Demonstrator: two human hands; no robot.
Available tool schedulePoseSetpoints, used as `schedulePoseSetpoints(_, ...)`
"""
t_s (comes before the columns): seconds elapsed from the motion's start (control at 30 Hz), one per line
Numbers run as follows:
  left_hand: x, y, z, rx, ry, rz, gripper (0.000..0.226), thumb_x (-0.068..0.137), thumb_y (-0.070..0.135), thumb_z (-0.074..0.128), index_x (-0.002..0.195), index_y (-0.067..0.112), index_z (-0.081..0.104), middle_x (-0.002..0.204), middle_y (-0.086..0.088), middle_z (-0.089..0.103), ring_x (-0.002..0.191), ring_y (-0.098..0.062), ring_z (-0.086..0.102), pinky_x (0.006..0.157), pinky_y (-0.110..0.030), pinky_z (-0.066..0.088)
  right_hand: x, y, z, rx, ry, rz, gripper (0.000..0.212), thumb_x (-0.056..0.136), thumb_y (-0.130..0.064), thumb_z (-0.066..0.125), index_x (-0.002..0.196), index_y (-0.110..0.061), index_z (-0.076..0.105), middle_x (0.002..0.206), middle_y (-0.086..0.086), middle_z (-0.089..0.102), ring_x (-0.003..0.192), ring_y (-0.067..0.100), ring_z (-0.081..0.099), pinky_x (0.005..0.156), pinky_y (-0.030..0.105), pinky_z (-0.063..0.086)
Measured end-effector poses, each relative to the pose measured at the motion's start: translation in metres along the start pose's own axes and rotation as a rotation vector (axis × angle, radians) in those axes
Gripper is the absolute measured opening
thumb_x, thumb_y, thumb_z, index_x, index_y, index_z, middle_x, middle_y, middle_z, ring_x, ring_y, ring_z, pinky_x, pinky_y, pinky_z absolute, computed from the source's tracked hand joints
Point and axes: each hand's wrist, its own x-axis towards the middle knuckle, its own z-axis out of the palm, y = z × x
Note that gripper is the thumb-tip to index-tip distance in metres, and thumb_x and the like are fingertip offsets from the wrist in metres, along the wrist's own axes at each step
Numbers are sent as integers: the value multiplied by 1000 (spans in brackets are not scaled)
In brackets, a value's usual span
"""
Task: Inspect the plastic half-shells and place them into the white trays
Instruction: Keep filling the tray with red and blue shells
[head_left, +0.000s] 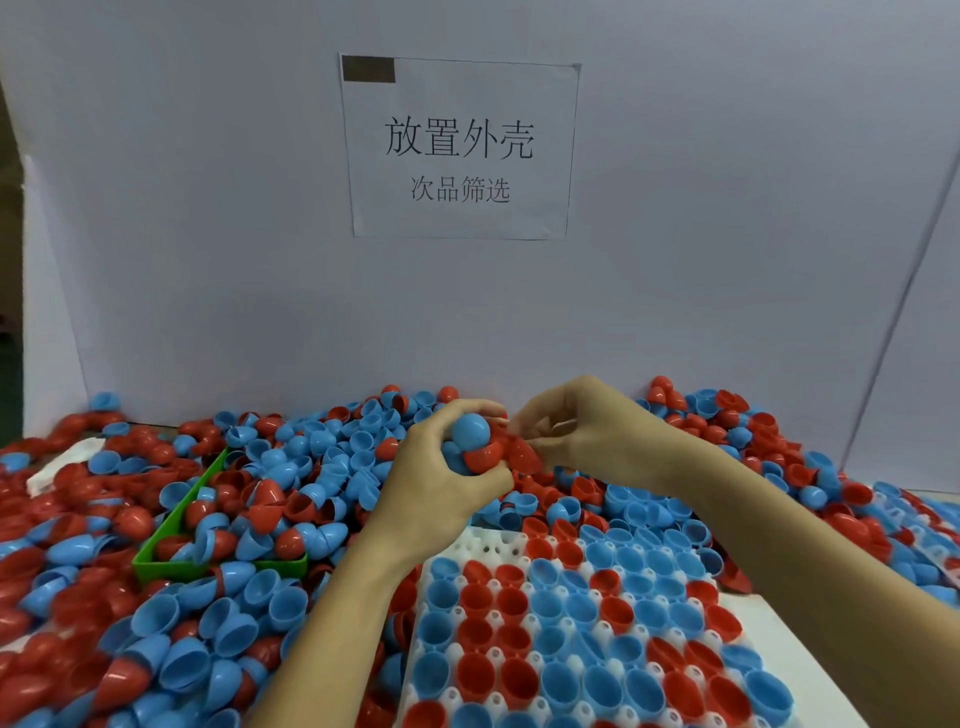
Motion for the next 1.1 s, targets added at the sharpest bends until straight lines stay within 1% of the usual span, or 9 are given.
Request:
schedulePoseSetpoints(0.2, -1, 0, 1, -43, -1, -22, 46, 81, 1, 74, 117, 28, 64, 90, -5, 72, 82, -20, 71, 69, -21, 58, -4, 6, -4, 164, 94, 43, 10, 94, -6, 64, 95, -11, 73, 80, 12, 74, 65, 13, 62, 68, 27, 54)
schedulePoseSetpoints(0.3, 0, 0, -2, -37, 5, -37, 38, 82, 1, 73, 106, 30, 68, 90, 8, 73, 84, -7, 70, 67, -12, 54, -6, 7, -6, 245, 107, 38, 8, 93, -6, 67, 95, -12, 72, 85, 15, 74, 69, 16, 66, 67, 24, 57)
schedulePoseSetpoints(0.4, -1, 2, -3, -52, -41, -59, 35, 84, 1, 71, 92, 34, 74, 89, 7, 74, 87, -7, 70, 68, -9, 52, -8, 9, -3, 232, 141, 26, 16, 91, -5, 67, 95, -17, 76, 88, 14, 74, 77, 24, 69, 77, 33, 61)
schedulePoseSetpoints(0.53, -1, 3, -1, -48, -71, -51, 38, 83, -1, 71, 93, 36, 74, 82, 8, 73, 82, -6, 71, 69, -11, 53, -6, 9, 3, 89, 186, 34, 19, 88, -10, 72, 90, -27, 79, 92, 7, 76, 90, 33, 69, 85, 47, 59)
schedulePoseSetpoints(0.63, 0, 2, -2, -22, -65, -42, 38, 82, 0, 72, 93, 36, 72, 84, 5, 72, 82, -8, 70, 68, -11, 53, -5, 6, 3, 51, 171, 44, 21, 89, -7, 71, 92, -26, 80, 88, -6, 76, 83, 19, 71, 83, 41, 61)
schedulePoseSetpoints(0.77, 0, -2, -2, -8, -43, -50, 30, 81, 0, 72, 96, 26, 72, 86, 0, 72, 84, -14, 70, 69, -13, 54, -6, 3, 3, 61, 104, 65, 29, 94, -5, 61, 91, -28, 78, 89, -6, 77, 84, 10, 73, 86, 32, 60)
schedulePoseSetpoints(0.93, 1, -3, -1, 56, -64, -45, 30, 79, 2, 75, 100, 23, 70, 87, 3, 72, 83, -13, 71, 70, -16, 55, -3, 7, 3, 162, 25, 144, 24, 96, -31, 59, 84, -27, 80, 88, -10, 77, 90, 9, 71, 94, 31, 52)
schedulePoseSetpoints(1.07, 2, -9, -6, 138, 63, -86, 27, 77, 5, 74, 95, 25, 68, 85, 4, 69, 75, -6, 67, 65, -14, 55, 8, 21, 13, 174, 72, 193, 2, 85, -24, 77, 85, -27, 77, 84, -12, 77, 83, 1, 71, 73, 13, 48)
schedulePoseSetpoints(1.1, 2, -10, -8, 146, 113, -103, 24, 77, 7, 74, 93, 24, 68, 84, 5, 68, 71, -3, 64, 63, -14, 54, 10, 27, 18, 176, 84, 204, 10, 84, -17, 78, 88, -25, 73, 82, -10, 77, 79, 2, 72, 67, 10, 48)
